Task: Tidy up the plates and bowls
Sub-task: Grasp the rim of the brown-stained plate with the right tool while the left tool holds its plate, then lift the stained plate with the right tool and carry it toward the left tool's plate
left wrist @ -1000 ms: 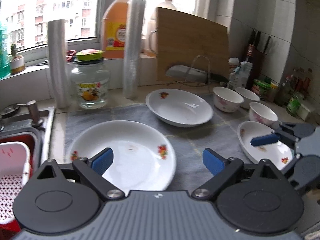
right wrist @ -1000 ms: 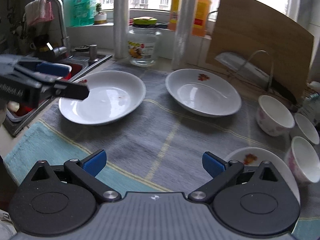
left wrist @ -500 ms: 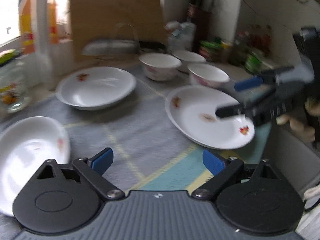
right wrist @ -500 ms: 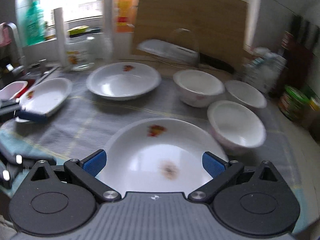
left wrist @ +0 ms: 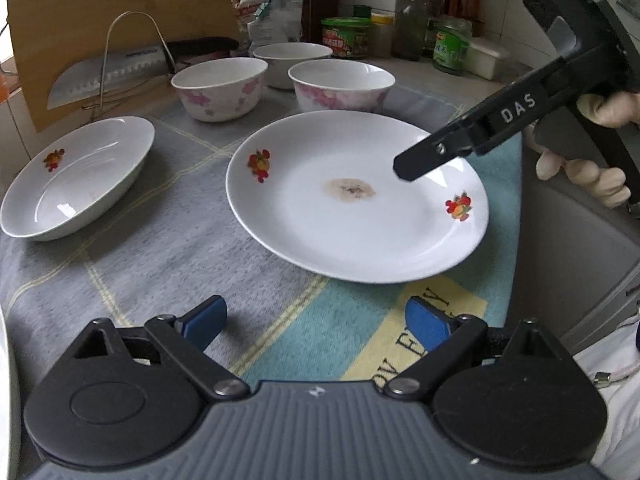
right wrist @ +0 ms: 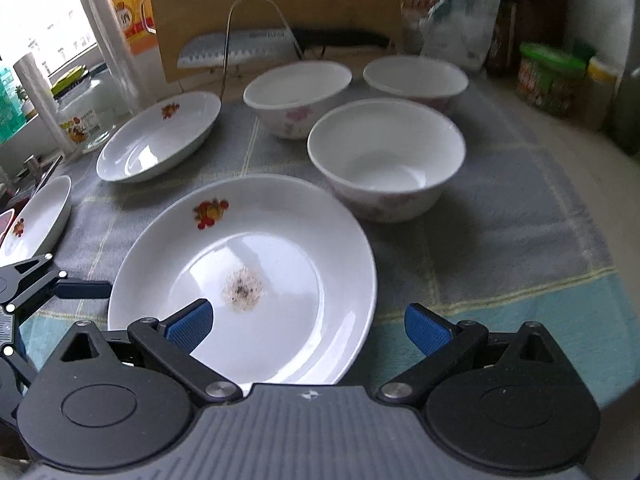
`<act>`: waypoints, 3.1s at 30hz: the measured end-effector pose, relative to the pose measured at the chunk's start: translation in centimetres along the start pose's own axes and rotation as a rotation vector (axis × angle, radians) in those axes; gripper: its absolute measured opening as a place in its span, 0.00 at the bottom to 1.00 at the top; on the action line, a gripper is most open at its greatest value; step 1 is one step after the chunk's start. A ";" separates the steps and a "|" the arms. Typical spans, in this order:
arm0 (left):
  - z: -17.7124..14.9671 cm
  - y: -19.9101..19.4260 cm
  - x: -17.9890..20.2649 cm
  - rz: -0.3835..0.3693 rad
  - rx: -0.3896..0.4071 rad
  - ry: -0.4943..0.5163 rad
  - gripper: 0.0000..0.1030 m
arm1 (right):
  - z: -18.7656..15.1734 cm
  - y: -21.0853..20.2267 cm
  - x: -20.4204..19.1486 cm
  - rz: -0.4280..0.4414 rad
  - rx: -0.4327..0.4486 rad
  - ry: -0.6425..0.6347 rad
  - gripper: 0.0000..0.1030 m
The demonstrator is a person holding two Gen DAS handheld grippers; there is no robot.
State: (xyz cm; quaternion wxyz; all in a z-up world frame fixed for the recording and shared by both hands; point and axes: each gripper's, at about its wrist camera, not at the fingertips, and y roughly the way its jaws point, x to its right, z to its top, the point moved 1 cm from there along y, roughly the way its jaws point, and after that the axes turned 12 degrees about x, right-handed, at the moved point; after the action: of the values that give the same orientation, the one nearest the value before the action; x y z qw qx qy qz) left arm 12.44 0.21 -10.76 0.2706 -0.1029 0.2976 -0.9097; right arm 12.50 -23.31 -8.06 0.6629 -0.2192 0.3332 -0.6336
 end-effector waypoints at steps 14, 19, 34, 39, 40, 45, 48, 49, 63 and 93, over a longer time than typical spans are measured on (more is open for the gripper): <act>1.0 2.5 -0.1 -0.059 0.001 0.085 1.00 | 1.0 2.9 -0.4 0.091 -0.057 -0.013 1.00; 1.0 2.8 -0.4 -0.093 0.014 0.107 1.00 | 1.2 3.2 -0.5 0.099 -0.058 -0.018 1.00; 0.9 3.1 0.0 -0.185 0.054 0.181 1.00 | 1.4 3.4 -0.5 0.155 -0.084 -0.118 1.00; 1.0 3.4 -0.1 -0.209 0.061 0.183 1.00 | 1.6 3.3 -0.1 0.201 -0.088 -0.129 1.00; 0.9 3.4 -0.1 -0.210 0.064 0.184 1.00 | 1.7 3.4 0.1 0.210 -0.089 -0.123 1.00; 0.9 3.4 -0.2 -0.224 0.072 0.193 1.00 | 2.3 3.7 0.8 0.263 -0.095 -0.099 1.00; 0.9 3.5 -0.3 -0.237 0.077 0.202 1.00 | 2.7 4.0 1.1 0.293 -0.107 -0.095 1.00; 1.0 3.5 -0.3 -0.237 0.077 0.204 1.00 | 2.8 4.1 1.1 0.300 -0.111 -0.096 1.00; 0.9 3.7 -0.6 -0.238 0.091 0.200 1.00 | 3.6 4.6 1.6 0.351 -0.140 -0.078 1.00; 1.3 1.6 -0.7 -0.205 0.080 0.184 0.99 | 4.7 3.5 -0.4 0.378 -0.155 -0.126 1.00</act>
State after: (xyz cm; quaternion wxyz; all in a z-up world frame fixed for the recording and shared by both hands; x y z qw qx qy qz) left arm 14.20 -1.08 -10.64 0.1514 -0.0379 0.2726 -0.9494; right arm 18.35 -23.19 -7.28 0.7709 -0.2422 0.3739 -0.4553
